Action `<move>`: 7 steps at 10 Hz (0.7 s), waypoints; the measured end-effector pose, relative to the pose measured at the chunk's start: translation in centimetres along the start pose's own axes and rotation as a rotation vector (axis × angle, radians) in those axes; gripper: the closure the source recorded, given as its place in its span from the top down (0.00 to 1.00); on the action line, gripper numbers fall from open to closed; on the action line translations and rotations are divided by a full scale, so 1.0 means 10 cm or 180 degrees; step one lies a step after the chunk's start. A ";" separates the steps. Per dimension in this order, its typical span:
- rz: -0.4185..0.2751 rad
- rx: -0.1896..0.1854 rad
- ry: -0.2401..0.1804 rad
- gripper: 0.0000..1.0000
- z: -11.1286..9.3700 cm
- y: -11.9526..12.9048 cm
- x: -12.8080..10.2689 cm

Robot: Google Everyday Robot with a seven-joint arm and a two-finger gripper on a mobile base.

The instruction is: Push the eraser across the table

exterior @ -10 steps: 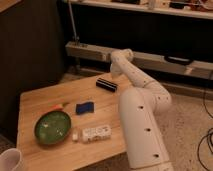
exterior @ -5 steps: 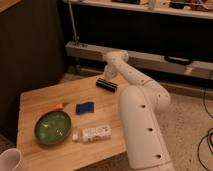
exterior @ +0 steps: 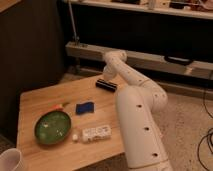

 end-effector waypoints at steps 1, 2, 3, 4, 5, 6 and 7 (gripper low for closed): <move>-0.0027 -0.0035 -0.0163 0.00 -0.09 0.10 -0.16; -0.0055 -0.0060 -0.0265 0.00 -0.14 0.18 -0.30; -0.0086 -0.0086 -0.0357 0.00 -0.18 0.25 -0.47; -0.0087 -0.0142 -0.0497 0.00 -0.23 0.40 -0.73; -0.0065 -0.0171 -0.0576 0.00 -0.27 0.50 -0.89; -0.0033 -0.0171 -0.0600 0.00 -0.31 0.56 -0.98; 0.0030 -0.0113 -0.0563 0.00 -0.38 0.58 -1.10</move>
